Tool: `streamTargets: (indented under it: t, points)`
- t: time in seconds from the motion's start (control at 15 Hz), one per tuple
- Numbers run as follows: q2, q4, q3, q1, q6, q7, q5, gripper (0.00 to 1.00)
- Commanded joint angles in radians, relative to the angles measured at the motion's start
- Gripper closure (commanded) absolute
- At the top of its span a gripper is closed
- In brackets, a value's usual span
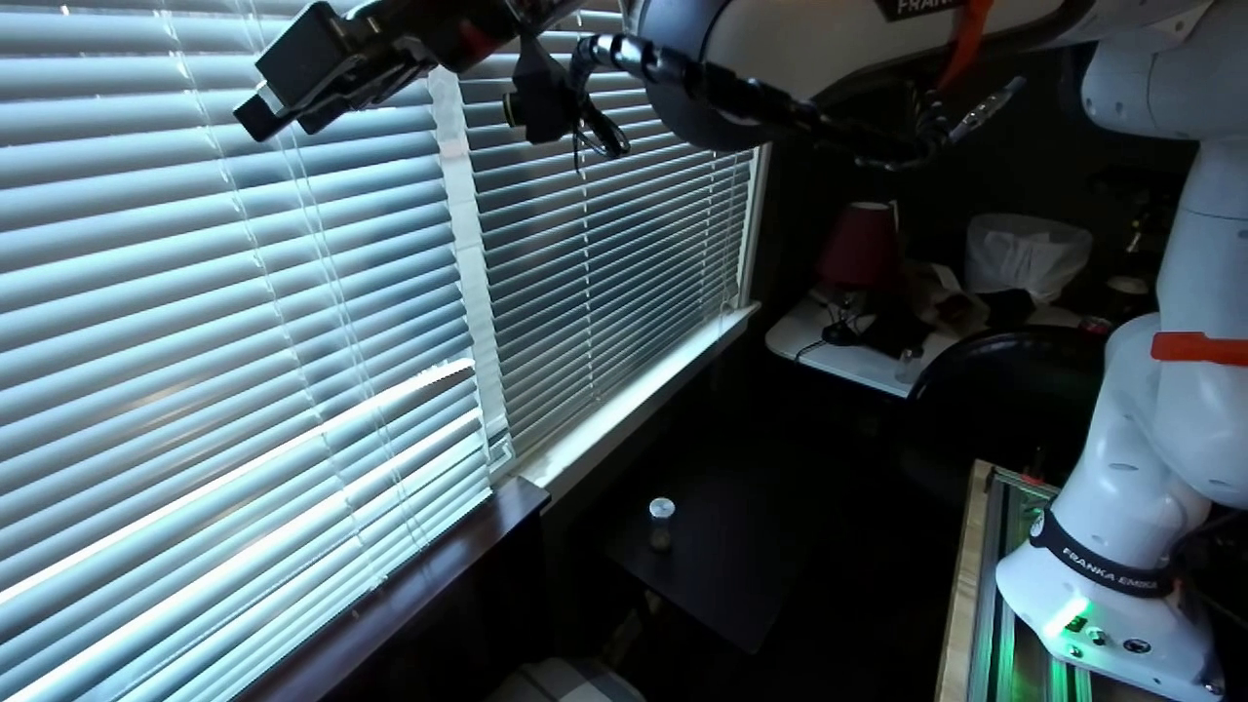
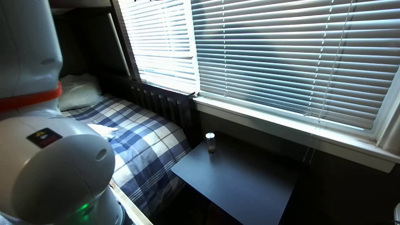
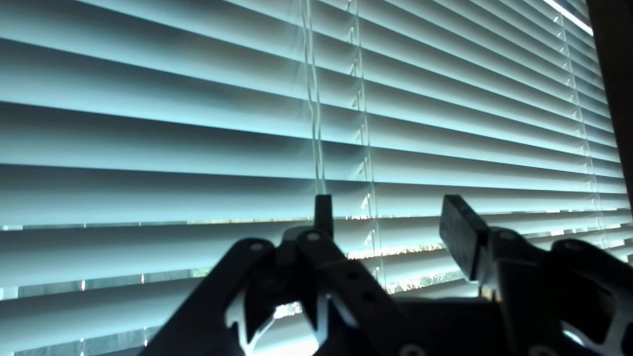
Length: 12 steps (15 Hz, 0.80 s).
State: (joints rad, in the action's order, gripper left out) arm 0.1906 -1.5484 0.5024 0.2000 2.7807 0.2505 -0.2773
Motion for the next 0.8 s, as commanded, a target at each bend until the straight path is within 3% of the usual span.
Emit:
streamTargets:
  t: [0.0,0.07,0.13,0.2,0.33,0.4,0.73]
  points:
    - [0.015,0.039,-0.013,0.015,-0.061,0.022,-0.033,0.36]
    - [0.019,0.043,-0.013,0.015,-0.062,0.019,-0.032,0.32]
    - [0.012,0.046,-0.103,0.093,-0.061,-0.012,0.011,0.34]
    - [0.030,0.060,-0.034,0.031,-0.066,0.018,-0.036,0.33]
    - [0.050,0.083,-0.049,0.046,-0.064,0.013,-0.042,0.36]
    - [0.052,0.089,-0.126,0.114,-0.059,-0.020,0.004,0.38]
    - [0.094,0.140,-0.188,0.172,-0.061,-0.041,0.026,0.43]
